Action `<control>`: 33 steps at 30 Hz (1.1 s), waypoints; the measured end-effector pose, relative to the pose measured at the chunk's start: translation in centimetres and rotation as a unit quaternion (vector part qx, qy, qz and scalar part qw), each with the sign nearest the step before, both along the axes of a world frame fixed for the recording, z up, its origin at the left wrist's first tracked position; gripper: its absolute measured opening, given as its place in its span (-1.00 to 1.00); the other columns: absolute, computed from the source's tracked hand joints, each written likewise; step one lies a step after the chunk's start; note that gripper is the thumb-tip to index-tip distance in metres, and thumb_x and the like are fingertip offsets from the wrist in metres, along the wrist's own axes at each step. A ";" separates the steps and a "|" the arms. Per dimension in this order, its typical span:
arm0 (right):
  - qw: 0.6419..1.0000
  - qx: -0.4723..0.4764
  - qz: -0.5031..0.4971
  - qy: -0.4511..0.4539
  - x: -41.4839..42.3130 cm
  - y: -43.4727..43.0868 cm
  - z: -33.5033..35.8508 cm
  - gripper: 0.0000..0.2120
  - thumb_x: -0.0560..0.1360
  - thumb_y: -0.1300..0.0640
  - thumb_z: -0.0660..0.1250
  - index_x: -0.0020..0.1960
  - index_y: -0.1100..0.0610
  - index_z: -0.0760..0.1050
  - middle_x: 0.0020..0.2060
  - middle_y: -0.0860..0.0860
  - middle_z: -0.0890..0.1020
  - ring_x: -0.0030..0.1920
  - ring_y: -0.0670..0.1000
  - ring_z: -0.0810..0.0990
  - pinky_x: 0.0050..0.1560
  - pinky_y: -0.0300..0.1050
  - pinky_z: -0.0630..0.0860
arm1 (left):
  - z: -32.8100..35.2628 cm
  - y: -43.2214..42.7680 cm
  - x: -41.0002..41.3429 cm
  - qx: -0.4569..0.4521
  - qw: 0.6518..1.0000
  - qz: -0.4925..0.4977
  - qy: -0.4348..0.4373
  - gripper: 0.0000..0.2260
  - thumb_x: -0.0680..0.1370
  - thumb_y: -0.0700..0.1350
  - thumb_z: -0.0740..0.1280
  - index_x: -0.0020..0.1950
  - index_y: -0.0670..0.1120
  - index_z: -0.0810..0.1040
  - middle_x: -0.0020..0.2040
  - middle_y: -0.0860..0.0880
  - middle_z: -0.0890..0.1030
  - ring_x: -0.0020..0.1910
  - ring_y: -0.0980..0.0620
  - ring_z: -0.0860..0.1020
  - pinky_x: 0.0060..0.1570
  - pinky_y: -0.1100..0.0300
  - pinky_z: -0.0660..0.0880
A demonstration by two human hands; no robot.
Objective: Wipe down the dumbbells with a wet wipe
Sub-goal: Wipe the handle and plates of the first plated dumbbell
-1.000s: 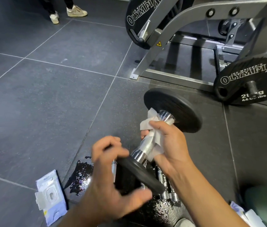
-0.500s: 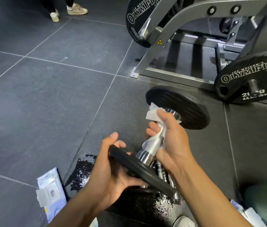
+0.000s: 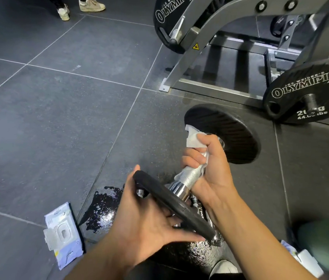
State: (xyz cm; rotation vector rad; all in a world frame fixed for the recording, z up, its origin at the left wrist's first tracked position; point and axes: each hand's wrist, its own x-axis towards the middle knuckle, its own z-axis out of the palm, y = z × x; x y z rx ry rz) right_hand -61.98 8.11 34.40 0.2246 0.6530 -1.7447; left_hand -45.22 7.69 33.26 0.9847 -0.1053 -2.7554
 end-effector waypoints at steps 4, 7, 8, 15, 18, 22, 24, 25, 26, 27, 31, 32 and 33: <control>0.998 0.048 -0.019 0.041 0.3 -0.3 0.3 -0.72 0.48 0.23 0.39 -0.24 0.04 0.31 -0.46 -0.08 0.30 -0.53 -0.12 0.25 -0.53 -0.29 0.30 | 0.1 -0.3 -1.4 -0.112 0.989 0.089 -0.026 -0.45 0.49 0.42 0.28 -0.19 -0.05 0.72 -0.09 -0.17 0.69 -0.04 -0.18 0.71 0.06 -0.47 0.55; 0.988 0.104 -0.041 0.102 0.4 -0.4 0.6 -0.71 0.55 0.23 0.38 -0.25 0.07 0.35 -0.45 -0.04 0.33 -0.50 -0.10 0.30 -0.49 -0.27 0.32 | 0.4 -1.0 -1.0 -0.554 0.806 0.155 -0.141 -0.42 0.30 0.37 0.51 -0.03 -0.05 0.44 -0.10 -0.14 0.45 -0.11 -0.04 0.57 -0.07 -0.07 0.54; 0.986 0.118 -0.044 0.114 0.4 -0.4 0.5 -0.70 0.55 0.22 0.39 -0.27 0.08 0.35 -0.45 -0.04 0.33 -0.49 -0.09 0.30 -0.48 -0.27 0.32 | -0.9 -1.2 -0.1 -0.716 0.670 0.125 -0.151 -0.42 0.36 0.33 0.50 0.07 -0.06 0.40 0.03 -0.13 0.42 0.04 -0.07 0.54 0.08 -0.07 0.51; 0.993 0.093 -0.046 0.059 -0.1 0.0 0.1 -0.68 0.53 0.18 0.40 -0.30 0.05 0.32 -0.46 -0.09 0.28 -0.53 -0.13 0.24 -0.51 -0.29 0.25 | -0.5 -0.4 -1.1 -0.289 0.914 0.195 -0.207 -0.65 0.49 0.27 0.40 0.18 0.13 0.59 0.11 -0.02 0.59 0.16 -0.06 0.56 -0.15 0.03 0.66; 0.997 0.063 -0.010 0.032 0.2 0.2 0.2 -0.69 0.51 0.15 0.39 -0.30 0.04 0.30 -0.46 -0.10 0.25 -0.54 -0.12 0.21 -0.51 -0.31 0.25 | 0.2 -0.4 -1.1 0.007 0.995 0.077 -0.070 -0.25 0.43 0.42 0.36 0.30 -0.18 0.56 0.21 -0.23 0.61 0.27 -0.29 0.57 -0.20 -0.38 0.62; 0.995 0.080 -0.010 0.058 0.9 0.1 0.4 -0.72 0.52 0.18 0.39 -0.26 0.05 0.32 -0.44 -0.08 0.27 -0.52 -0.13 0.24 -0.51 -0.29 0.27 | 0.4 0.2 -1.7 -0.015 0.983 0.166 -0.076 -0.61 0.49 0.28 0.38 -0.18 -0.04 0.47 -0.21 -0.14 0.57 -0.09 -0.16 0.60 -0.28 -0.18 0.63; 0.989 0.110 -0.005 0.102 1.5 0.0 0.4 -0.74 0.56 0.22 0.36 -0.22 0.07 0.33 -0.45 -0.06 0.31 -0.53 -0.11 0.28 -0.48 -0.26 0.28 | 0.3 0.2 -1.9 -0.211 0.945 0.232 -0.099 -0.70 0.43 0.21 0.41 -0.17 0.03 0.42 -0.24 0.01 0.48 -0.18 0.02 0.52 -0.12 0.02 0.57; 0.985 0.124 0.006 0.118 1.7 -0.1 0.3 -0.76 0.58 0.23 0.35 -0.19 0.07 0.35 -0.46 -0.05 0.32 -0.53 -0.10 0.31 -0.46 -0.24 0.28 | 0.3 0.2 -1.6 -0.392 0.878 0.240 -0.131 -0.71 0.41 0.17 0.40 -0.07 0.04 0.40 -0.17 0.07 0.51 -0.13 0.09 0.52 -0.02 0.10 0.54; 0.984 0.132 0.016 0.122 1.9 -0.3 0.2 -0.78 0.58 0.24 0.34 -0.16 0.08 0.36 -0.46 -0.04 0.33 -0.52 -0.09 0.32 -0.44 -0.22 0.30 | -0.2 0.0 -1.2 -0.594 0.759 0.216 -0.156 -0.67 0.43 0.14 0.39 0.03 0.04 0.34 -0.03 0.10 0.51 0.00 0.11 0.53 0.10 0.18 0.49; 0.984 0.135 0.018 0.115 2.0 -0.5 0.1 -0.81 0.58 0.24 0.34 -0.13 0.08 0.36 -0.45 -0.03 0.34 -0.48 -0.07 0.33 -0.42 -0.20 0.32 | -0.9 -0.3 -0.6 -0.760 0.604 0.191 -0.148 -0.63 0.48 0.14 0.39 0.10 0.04 0.29 0.11 0.01 0.46 0.16 0.01 0.51 0.23 0.14 0.45; 0.988 0.138 -0.016 0.066 1.6 -0.6 -0.3 -0.80 0.57 0.27 0.34 -0.14 0.11 0.35 -0.44 -0.01 0.35 -0.46 -0.07 0.33 -0.41 -0.21 0.34 | -1.6 -1.3 -0.2 -0.796 0.515 0.276 -0.159 -0.77 0.58 0.05 0.31 0.17 0.05 0.37 0.15 -0.15 0.42 0.23 -0.18 0.48 0.33 -0.22 0.43; 0.989 0.133 -0.013 0.057 1.6 -0.6 -0.1 -0.80 0.57 0.27 0.33 -0.14 0.11 0.34 -0.45 -0.02 0.35 -0.50 -0.08 0.33 -0.43 -0.23 0.33 | -1.0 -1.4 -0.4 -0.694 0.628 0.286 -0.206 -0.78 0.56 0.09 0.30 0.16 0.07 0.41 0.14 -0.08 0.47 0.22 -0.09 0.49 0.30 -0.21 0.45; 0.990 0.130 -0.007 0.051 1.8 -0.5 0.0 -0.80 0.57 0.27 0.32 -0.13 0.11 0.33 -0.46 -0.02 0.34 -0.53 -0.09 0.32 -0.45 -0.24 0.32 | -0.3 -1.5 -0.7 -0.553 0.753 0.265 -0.240 -0.69 0.54 0.21 0.31 0.17 0.06 0.46 0.11 -0.02 0.53 0.20 -0.04 0.53 0.25 -0.21 0.49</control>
